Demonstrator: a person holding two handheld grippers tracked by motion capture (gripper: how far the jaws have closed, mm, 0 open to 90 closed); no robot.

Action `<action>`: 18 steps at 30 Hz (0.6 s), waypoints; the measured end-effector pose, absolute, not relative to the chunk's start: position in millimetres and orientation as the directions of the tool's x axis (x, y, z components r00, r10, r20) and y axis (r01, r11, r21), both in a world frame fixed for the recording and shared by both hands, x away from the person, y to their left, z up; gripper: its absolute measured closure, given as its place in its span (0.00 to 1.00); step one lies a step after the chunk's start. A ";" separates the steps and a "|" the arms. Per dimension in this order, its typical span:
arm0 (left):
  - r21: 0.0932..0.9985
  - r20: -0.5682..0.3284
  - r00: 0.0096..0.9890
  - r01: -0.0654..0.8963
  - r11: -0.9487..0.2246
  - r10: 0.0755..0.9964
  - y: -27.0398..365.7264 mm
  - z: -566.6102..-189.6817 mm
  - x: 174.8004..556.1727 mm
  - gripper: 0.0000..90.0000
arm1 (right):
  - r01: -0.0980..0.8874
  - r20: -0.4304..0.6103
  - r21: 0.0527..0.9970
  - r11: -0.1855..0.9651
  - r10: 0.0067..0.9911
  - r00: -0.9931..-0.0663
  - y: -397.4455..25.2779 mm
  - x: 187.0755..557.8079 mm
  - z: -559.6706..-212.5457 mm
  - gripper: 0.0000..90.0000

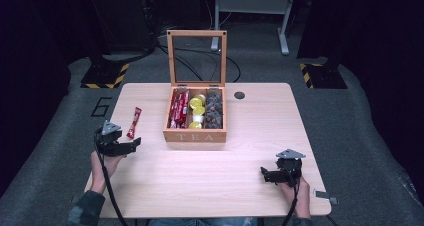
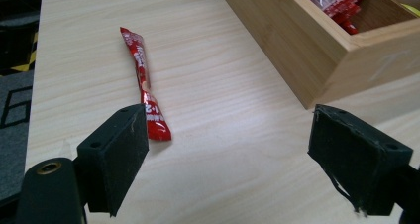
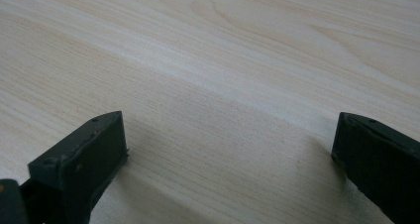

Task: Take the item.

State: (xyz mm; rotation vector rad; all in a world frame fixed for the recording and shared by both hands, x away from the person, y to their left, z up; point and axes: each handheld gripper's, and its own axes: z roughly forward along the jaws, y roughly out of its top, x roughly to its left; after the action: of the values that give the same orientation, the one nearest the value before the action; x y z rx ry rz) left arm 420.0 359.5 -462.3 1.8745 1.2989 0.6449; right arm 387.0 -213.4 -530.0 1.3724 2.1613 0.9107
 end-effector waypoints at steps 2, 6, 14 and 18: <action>0.810 -0.008 0.364 0.549 -0.208 0.931 359.3 -463.8 411.3 0.17 | 0.630 -0.004 0.717 0.298 0.906 -0.424 -213.4 387.0 -530.0 0.00; 0.809 0.003 0.370 0.545 -0.219 0.929 358.6 -468.2 399.4 0.17 | 0.630 -0.004 0.717 0.297 0.906 -0.423 -213.4 387.0 -530.0 0.00; 0.799 0.022 0.373 0.551 -0.241 0.927 360.1 -480.5 379.5 0.16 | 0.630 -0.004 0.717 0.297 0.906 -0.423 -213.4 387.0 -530.0 0.00; 0.786 0.026 0.376 0.565 -0.251 0.926 362.1 -488.4 373.5 0.16 | 0.631 -0.004 0.717 0.298 0.906 -0.423 -213.4 387.0 -530.0 0.00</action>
State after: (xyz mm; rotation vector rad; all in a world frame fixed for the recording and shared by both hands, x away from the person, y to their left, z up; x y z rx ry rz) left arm 373.5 362.1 -488.4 1.9349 1.2847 0.6549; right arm 387.0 -213.4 -530.0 1.3732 2.1615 0.9096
